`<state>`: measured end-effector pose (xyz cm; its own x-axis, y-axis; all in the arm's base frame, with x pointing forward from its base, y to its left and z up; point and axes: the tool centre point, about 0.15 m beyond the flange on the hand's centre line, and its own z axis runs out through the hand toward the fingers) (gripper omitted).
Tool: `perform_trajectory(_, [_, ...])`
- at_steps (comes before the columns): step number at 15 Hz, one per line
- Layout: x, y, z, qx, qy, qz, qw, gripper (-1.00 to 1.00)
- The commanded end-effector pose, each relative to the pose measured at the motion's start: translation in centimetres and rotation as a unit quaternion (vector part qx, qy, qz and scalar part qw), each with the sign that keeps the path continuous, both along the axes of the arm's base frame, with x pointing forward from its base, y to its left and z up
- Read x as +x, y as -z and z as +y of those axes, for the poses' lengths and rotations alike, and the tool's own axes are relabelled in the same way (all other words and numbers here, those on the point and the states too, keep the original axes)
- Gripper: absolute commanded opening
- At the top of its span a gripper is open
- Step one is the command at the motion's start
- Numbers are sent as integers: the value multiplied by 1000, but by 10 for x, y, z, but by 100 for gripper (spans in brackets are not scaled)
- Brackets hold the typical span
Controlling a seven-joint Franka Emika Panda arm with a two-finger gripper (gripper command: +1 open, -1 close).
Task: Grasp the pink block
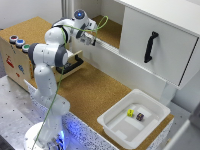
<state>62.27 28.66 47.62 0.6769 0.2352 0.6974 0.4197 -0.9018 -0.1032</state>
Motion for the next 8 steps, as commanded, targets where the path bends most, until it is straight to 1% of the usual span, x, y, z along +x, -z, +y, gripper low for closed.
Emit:
perform_trajectory(1, [38, 9, 10, -18, -5, 5, 1000, 100])
perform_trajectory(3, [44, 8, 14, -20, -3, -2, 1000, 100])
perform_trajectory(4, [46, 8, 15, -20, 1, -4, 1000, -100])
perform_trajectory(5, [48, 9, 17, -24, 3, -5, 1000, -100])
perform_trajectory(8, [52, 14, 16, -22, 17, -1, 1000, -100])
